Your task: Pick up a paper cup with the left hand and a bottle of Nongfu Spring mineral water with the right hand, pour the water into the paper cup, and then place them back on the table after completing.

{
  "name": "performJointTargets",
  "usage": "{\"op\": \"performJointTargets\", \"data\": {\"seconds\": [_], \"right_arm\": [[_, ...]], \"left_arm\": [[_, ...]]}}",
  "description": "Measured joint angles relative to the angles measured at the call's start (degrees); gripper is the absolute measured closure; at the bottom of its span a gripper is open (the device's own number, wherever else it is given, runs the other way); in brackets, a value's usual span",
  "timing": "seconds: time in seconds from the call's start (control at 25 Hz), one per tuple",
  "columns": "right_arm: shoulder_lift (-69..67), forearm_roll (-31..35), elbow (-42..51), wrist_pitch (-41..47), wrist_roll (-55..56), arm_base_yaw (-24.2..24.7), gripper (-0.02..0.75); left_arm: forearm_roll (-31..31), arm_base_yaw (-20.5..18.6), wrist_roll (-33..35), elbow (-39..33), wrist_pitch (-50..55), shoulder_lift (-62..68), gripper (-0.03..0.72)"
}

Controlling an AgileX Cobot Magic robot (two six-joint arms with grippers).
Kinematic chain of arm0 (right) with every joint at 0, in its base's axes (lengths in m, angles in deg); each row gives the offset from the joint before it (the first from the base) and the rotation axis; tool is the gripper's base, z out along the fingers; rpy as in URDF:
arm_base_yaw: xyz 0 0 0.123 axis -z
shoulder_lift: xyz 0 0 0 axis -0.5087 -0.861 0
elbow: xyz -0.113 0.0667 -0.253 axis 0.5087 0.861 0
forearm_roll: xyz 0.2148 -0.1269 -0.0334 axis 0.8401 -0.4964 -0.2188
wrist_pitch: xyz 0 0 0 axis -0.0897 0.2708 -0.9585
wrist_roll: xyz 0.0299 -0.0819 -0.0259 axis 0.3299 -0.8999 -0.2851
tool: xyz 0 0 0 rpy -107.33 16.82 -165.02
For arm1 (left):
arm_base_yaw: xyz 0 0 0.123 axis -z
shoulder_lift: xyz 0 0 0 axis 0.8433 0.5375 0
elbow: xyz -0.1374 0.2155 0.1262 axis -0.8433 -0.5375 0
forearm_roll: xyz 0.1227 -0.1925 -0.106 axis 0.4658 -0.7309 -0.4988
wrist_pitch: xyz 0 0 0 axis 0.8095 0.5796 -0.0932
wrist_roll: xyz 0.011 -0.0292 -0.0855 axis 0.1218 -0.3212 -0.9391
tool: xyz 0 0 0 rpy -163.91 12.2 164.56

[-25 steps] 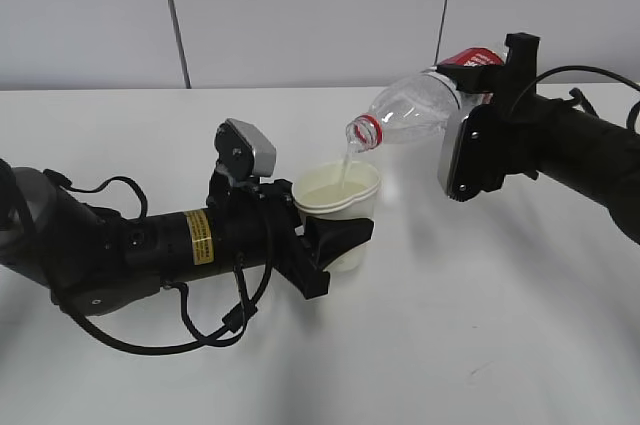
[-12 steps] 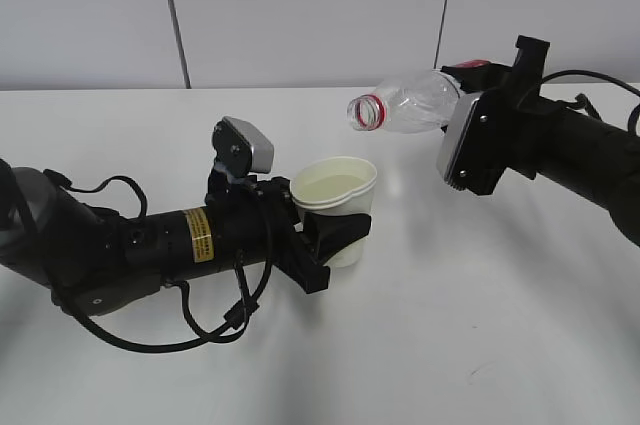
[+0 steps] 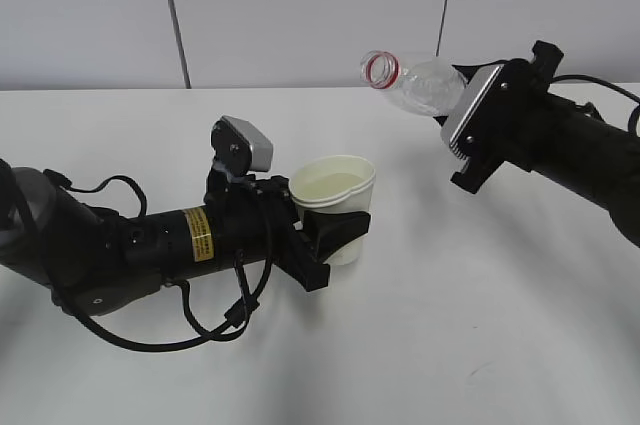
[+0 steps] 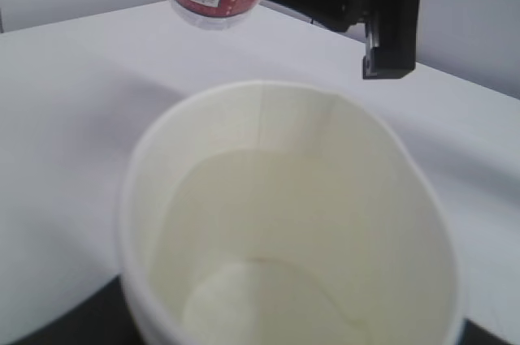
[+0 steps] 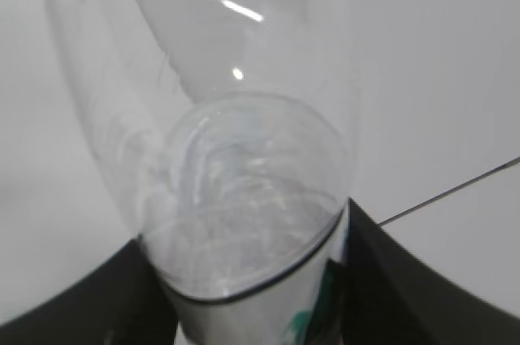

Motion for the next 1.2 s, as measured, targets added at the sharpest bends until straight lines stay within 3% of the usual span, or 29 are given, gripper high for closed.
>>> {"op": "performJointTargets", "data": {"seconds": [0.32,0.84,1.2], "right_arm": [[0.00,3.84,0.00,0.00,15.37,0.00,0.364],[0.00,3.95,0.08,1.36,45.86,0.00,0.364],[0.00,3.95,0.08,2.93,56.59,0.00,0.364]], "left_arm": [[-1.39,0.00,0.00,0.00,0.00,0.00,0.335],[-4.43,-0.06,0.69,0.00,0.60,0.00,0.335],[-4.74,-3.08,0.93,0.00,1.76,0.00,0.335]]}}
